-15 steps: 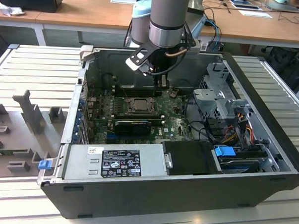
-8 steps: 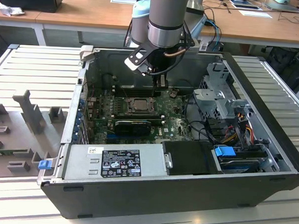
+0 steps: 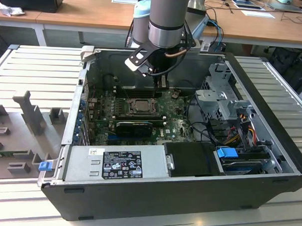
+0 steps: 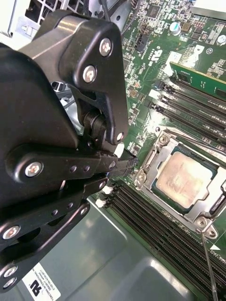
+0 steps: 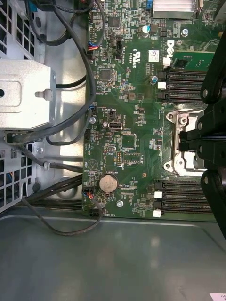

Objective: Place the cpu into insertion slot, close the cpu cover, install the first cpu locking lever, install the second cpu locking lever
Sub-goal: 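Close the cpu cover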

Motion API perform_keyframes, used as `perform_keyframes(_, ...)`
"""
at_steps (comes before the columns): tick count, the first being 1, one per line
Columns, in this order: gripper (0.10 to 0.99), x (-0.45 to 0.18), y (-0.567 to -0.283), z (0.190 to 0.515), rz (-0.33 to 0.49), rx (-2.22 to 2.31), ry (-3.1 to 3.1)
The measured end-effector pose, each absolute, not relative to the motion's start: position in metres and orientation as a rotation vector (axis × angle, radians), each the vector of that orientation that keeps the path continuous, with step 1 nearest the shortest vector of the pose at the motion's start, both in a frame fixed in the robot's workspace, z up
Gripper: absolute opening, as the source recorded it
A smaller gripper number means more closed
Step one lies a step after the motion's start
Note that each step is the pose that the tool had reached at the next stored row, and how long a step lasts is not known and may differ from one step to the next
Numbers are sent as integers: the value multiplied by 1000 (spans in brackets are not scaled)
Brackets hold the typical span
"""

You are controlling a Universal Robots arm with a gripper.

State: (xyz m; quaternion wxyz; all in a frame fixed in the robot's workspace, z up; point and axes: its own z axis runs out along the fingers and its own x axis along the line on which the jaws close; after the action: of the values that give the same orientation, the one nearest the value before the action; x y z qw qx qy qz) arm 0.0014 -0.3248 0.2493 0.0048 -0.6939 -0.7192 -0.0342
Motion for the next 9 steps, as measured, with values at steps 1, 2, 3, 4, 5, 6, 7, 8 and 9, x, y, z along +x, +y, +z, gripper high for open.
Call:
perform_keyframes(1, 106, 1, -325, 249, -107, -2173, -2253)
perform_keyframes(2, 106, 1, -325, 249, -107, -2173, -2253)
perform_keyframes(3, 106, 1, -325, 249, -107, -2173, -2253)
perform_keyframes(4, 106, 1, -325, 249, -107, -2173, -2253)
perform_keyframes(5, 106, 0, -325, 249, -107, -2174, -2253)
perform_keyframes(6, 106, 0, -325, 249, -107, -2173, -2253)
perform_keyframes(7, 106, -1, -325, 249, -107, -2173, -2253)
perform_keyframes(8, 106, -3, -325, 249, -107, -2173, -2253)
perform_keyframes(9, 106, -5, -325, 249, -107, -2173, -2253)
